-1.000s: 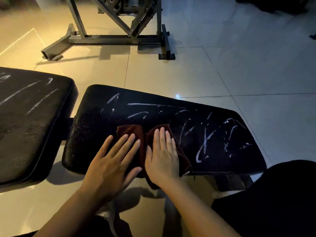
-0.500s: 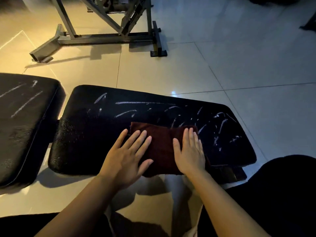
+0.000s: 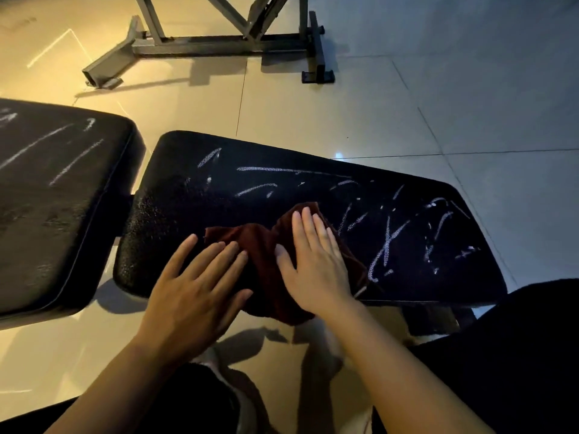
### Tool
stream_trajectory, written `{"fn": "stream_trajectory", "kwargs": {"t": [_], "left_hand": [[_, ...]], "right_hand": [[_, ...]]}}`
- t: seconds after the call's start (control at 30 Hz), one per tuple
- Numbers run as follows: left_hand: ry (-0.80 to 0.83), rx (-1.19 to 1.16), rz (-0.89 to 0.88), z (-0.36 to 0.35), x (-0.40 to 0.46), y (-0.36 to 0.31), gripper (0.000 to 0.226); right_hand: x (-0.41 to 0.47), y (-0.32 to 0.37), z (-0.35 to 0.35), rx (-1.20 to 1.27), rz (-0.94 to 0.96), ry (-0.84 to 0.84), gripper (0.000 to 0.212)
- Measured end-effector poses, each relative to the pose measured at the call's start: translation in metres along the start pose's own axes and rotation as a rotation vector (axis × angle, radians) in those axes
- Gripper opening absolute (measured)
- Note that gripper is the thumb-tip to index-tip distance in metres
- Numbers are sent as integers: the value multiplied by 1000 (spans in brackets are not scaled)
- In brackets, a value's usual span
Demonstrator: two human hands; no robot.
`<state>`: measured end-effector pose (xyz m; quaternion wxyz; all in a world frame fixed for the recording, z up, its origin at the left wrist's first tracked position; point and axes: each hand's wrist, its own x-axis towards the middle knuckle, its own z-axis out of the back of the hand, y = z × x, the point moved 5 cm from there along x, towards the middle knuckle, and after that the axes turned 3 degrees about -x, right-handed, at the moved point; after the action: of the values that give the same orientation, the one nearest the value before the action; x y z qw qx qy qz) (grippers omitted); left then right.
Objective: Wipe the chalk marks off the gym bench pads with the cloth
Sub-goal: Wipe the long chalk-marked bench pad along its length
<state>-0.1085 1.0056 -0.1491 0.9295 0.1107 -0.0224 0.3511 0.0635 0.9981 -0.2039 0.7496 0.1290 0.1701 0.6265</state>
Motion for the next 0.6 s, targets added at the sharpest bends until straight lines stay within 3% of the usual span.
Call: {"fn": "stream_trajectory", "kwargs": {"t": [0.17, 0.3, 0.4, 0.6], "left_hand": [[9, 15, 16, -12, 23, -2, 65], [-118, 20, -42, -13, 29, -6, 60], [-201, 16, -58, -14, 26, -7, 56], [-215, -1, -63, -14, 25, -7, 54]], "right_hand": [[15, -42, 13, -20, -269, -21, 71], [-13, -46, 6, -12, -391, 2, 70], [-34, -29, 0, 22, -318, 0, 71], [-23, -32, 3, -26, -192, 36, 69]]}}
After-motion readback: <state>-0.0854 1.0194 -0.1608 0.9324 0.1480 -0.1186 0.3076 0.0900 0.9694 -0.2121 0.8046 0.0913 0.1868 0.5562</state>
